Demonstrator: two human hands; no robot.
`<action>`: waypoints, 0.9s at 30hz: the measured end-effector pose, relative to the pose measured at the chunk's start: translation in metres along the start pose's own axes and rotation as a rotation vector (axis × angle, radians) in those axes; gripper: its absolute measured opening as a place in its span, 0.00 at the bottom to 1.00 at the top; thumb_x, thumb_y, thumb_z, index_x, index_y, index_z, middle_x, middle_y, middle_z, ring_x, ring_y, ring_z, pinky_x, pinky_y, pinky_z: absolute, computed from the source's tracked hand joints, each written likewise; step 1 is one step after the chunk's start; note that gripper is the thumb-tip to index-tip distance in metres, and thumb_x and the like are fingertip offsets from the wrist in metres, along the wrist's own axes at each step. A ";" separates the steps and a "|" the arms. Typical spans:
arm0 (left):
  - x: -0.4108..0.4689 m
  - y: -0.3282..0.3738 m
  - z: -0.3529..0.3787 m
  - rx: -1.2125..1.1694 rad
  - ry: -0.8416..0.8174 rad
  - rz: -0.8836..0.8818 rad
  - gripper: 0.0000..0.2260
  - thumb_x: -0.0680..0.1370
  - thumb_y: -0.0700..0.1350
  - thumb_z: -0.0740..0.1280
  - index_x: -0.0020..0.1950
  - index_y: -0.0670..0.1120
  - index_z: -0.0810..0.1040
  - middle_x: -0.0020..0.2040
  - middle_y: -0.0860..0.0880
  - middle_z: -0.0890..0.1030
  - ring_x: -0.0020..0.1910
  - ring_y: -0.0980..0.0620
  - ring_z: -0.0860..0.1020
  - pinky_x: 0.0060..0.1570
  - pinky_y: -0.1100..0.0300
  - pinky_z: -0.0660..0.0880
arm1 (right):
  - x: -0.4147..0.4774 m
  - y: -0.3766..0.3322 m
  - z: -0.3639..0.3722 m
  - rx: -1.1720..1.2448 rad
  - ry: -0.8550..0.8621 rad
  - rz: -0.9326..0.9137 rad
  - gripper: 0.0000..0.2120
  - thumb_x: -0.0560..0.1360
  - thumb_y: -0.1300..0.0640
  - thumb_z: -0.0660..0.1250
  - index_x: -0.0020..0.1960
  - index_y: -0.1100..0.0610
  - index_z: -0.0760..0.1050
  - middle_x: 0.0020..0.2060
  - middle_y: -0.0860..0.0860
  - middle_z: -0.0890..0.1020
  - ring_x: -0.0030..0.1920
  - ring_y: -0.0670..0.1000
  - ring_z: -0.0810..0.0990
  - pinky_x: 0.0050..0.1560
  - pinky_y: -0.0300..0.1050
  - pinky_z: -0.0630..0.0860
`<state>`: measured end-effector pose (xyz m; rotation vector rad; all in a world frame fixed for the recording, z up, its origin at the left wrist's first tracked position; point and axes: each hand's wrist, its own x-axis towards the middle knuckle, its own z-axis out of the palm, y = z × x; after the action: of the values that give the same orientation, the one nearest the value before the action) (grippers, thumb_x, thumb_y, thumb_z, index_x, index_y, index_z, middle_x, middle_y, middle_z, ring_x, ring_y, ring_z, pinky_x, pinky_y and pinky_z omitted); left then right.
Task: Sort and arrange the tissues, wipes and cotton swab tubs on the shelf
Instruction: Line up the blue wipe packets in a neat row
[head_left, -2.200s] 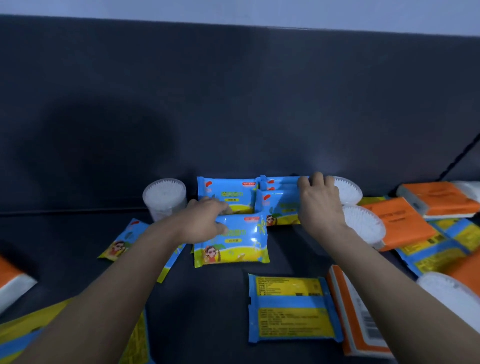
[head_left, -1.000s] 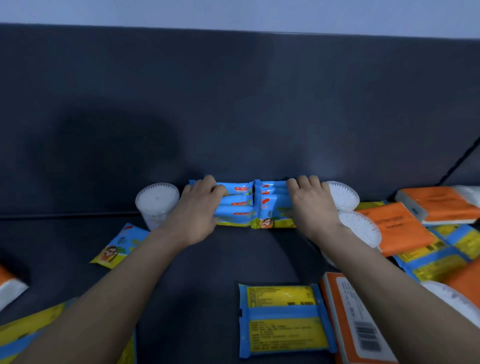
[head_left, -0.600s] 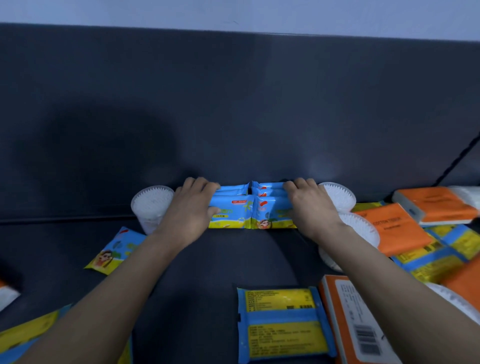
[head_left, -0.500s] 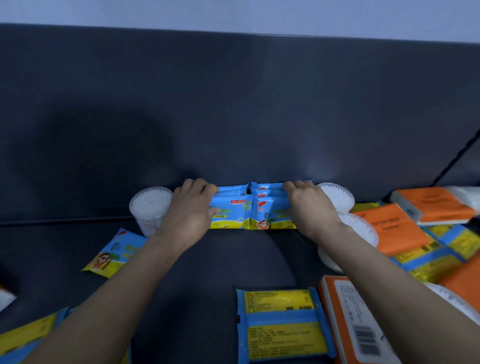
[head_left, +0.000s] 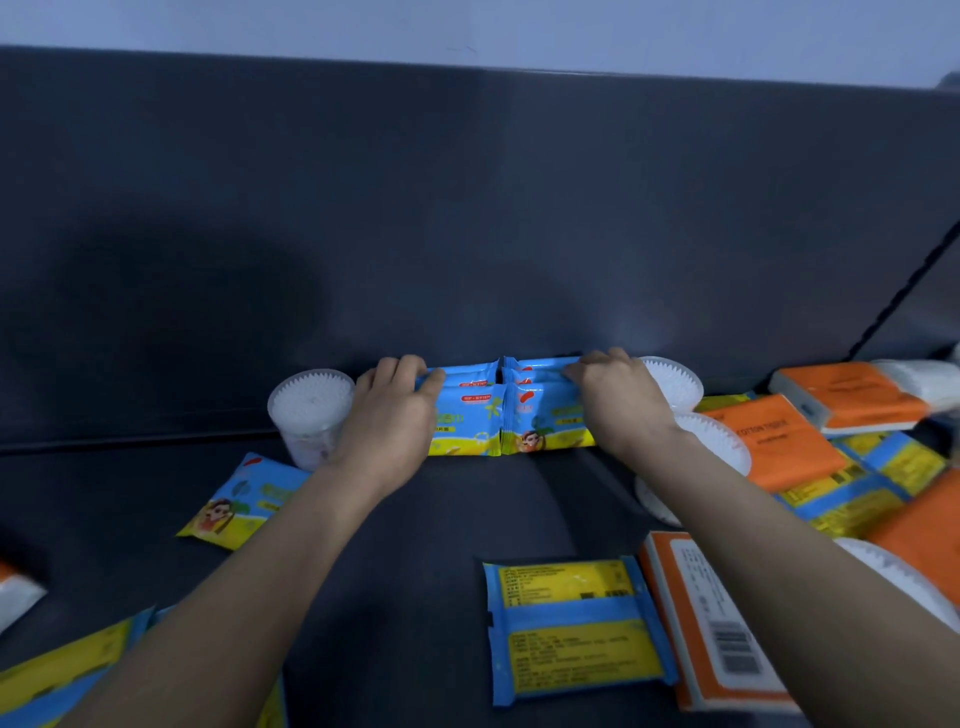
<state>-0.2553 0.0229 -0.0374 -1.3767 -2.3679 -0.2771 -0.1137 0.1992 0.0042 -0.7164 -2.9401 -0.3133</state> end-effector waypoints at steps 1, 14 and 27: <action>0.001 0.000 0.000 -0.010 -0.005 -0.011 0.22 0.63 0.34 0.75 0.56 0.37 0.79 0.47 0.41 0.78 0.42 0.39 0.76 0.43 0.48 0.75 | -0.002 -0.001 0.002 0.008 0.008 0.010 0.19 0.70 0.68 0.59 0.60 0.57 0.72 0.54 0.54 0.76 0.54 0.57 0.72 0.51 0.46 0.67; -0.022 -0.002 -0.022 -0.328 0.092 -0.057 0.20 0.73 0.40 0.65 0.65 0.42 0.72 0.60 0.43 0.73 0.60 0.50 0.66 0.62 0.54 0.62 | -0.019 -0.021 -0.017 0.207 0.113 -0.149 0.20 0.77 0.60 0.58 0.68 0.56 0.68 0.60 0.53 0.75 0.59 0.57 0.70 0.58 0.48 0.64; -0.125 -0.027 -0.075 -0.232 0.107 -0.472 0.10 0.73 0.39 0.66 0.54 0.43 0.79 0.50 0.45 0.79 0.52 0.43 0.76 0.53 0.50 0.72 | -0.019 -0.105 -0.032 0.325 -0.049 -0.600 0.16 0.78 0.51 0.61 0.63 0.55 0.72 0.60 0.54 0.76 0.62 0.56 0.70 0.62 0.49 0.65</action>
<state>-0.2059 -0.1167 -0.0216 -0.8413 -2.6026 -0.7551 -0.1439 0.0923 0.0145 0.2096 -3.0689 0.1478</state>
